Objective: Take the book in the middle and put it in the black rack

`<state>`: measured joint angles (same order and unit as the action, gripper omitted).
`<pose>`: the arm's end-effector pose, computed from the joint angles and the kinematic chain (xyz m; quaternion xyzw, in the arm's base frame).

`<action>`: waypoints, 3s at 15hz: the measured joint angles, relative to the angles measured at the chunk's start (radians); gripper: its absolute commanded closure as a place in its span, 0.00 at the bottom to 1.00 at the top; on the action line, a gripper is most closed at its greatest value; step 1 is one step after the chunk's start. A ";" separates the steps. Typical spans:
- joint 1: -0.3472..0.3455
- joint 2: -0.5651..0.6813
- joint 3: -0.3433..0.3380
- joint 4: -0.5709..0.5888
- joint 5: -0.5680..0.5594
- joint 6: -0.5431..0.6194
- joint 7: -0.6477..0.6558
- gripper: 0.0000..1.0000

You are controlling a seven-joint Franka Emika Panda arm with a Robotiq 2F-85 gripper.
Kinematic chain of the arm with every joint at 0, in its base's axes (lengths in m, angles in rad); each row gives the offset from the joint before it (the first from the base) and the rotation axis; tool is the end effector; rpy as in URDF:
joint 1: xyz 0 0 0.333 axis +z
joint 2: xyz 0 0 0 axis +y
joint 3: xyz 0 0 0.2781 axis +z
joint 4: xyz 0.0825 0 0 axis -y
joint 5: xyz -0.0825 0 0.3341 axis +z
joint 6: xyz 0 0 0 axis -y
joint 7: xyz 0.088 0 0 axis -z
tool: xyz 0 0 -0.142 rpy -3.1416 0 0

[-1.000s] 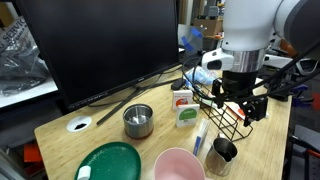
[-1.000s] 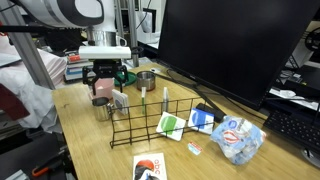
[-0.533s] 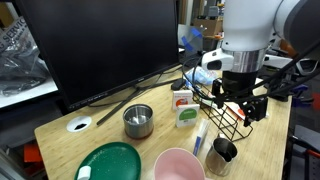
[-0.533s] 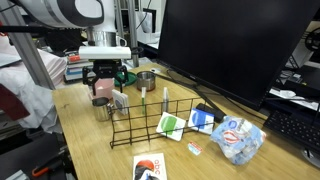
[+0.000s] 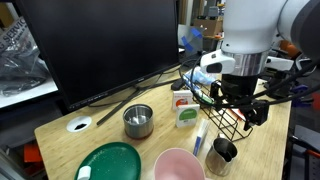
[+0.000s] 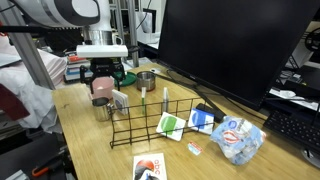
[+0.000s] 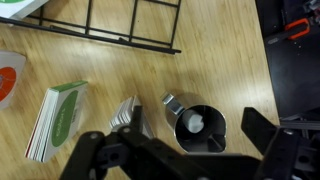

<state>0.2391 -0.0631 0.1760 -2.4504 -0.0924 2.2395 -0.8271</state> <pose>0.3867 0.1638 0.2752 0.7921 0.6045 -0.0809 0.0234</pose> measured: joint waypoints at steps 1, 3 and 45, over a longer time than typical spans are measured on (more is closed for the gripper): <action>0.003 0.000 0.007 0.002 0.000 0.000 0.000 0.00; 0.009 0.001 0.023 0.009 -0.002 0.000 -0.001 0.00; 0.024 0.151 0.065 0.294 0.002 0.000 -0.052 0.00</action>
<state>0.2630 0.0879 0.2413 -2.1565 -0.0908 2.2392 -0.8789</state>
